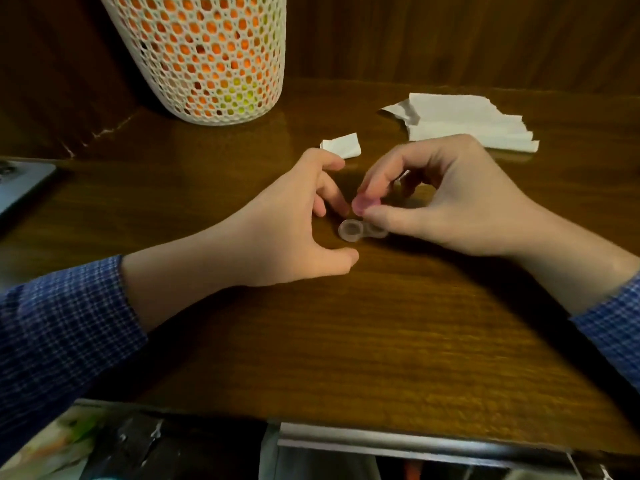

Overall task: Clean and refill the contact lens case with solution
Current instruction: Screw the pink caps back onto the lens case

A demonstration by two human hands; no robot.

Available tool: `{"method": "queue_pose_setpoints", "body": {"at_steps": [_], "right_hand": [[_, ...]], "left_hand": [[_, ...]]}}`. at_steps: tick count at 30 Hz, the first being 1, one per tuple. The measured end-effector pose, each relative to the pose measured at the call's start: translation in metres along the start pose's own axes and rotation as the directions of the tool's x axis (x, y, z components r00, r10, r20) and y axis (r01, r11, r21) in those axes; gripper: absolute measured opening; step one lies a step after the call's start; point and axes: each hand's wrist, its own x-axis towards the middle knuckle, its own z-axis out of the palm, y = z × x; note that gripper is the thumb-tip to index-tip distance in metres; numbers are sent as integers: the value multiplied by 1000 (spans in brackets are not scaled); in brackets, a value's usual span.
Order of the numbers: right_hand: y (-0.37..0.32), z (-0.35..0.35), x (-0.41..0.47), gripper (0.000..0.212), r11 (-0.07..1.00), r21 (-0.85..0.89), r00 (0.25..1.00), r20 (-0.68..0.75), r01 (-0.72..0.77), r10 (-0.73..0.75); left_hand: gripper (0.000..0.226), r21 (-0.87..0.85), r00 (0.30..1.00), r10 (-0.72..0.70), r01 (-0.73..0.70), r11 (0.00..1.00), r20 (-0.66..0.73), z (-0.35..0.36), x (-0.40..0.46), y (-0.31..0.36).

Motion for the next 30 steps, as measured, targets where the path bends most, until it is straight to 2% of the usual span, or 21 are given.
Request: {"method": "queue_pose_setpoints", "body": {"at_steps": [5, 9, 15, 21, 30], "right_hand": [[4, 9, -1, 18, 999, -3, 999, 29, 32, -32], [6, 10, -2, 18, 1000, -7, 999, 47, 20, -20], [7, -15, -7, 25, 1000, 6, 998, -59, 12, -11], [10, -16, -11, 29, 998, -35, 998, 31, -54, 55], [14, -12, -11, 26, 999, -9, 997, 65, -43, 44]], "left_hand": [[101, 13, 997, 44, -43, 999, -68, 4, -1, 1], [101, 33, 996, 61, -59, 998, -64, 4, -3, 6], [96, 42, 996, 42, -39, 998, -81, 7, -1, 9], [93, 34, 993, 27, -23, 999, -116, 9, 2, 13], [88, 20, 992, 5, -2, 1000, -126, 9, 2, 14]]}}
